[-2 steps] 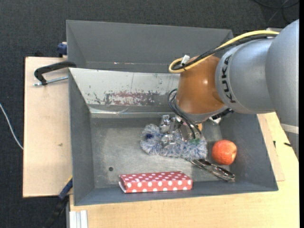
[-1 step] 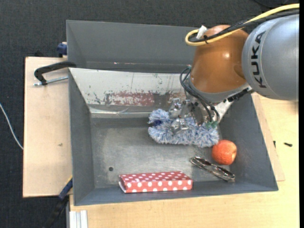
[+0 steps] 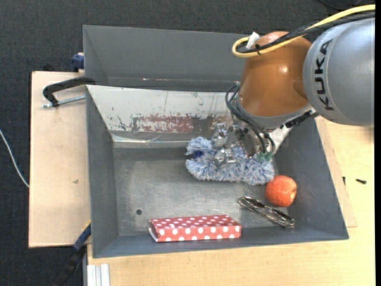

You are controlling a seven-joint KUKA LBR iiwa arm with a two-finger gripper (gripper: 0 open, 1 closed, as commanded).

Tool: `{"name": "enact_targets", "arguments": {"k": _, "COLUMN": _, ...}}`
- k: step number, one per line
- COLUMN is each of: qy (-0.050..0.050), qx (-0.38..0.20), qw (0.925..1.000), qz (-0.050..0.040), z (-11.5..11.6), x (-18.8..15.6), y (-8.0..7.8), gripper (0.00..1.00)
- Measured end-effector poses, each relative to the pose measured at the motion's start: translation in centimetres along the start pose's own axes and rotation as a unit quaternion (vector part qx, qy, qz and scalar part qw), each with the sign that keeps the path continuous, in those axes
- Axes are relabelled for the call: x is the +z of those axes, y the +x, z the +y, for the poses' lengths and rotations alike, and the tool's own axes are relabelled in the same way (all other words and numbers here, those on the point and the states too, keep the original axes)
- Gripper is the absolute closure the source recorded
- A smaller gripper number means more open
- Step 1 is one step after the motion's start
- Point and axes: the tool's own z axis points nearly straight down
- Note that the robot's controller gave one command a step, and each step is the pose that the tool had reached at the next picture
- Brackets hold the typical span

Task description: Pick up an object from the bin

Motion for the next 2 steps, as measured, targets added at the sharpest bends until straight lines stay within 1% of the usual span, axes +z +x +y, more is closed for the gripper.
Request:
{"name": "enact_targets", "arguments": {"k": 1, "qy": 0.0, "qx": -0.056, "qw": 0.9984, "qz": -0.0054, "z": -0.2, "x": -6.2, "y": -0.4, "gripper": 1.0}}
{"name": "enact_targets", "arguments": {"k": 2, "qy": -0.001, "qx": -0.326, "qw": 0.9454, "qz": -0.0006, "z": -3.0, "x": 11.1, "y": -2.5, "gripper": 1.0}}
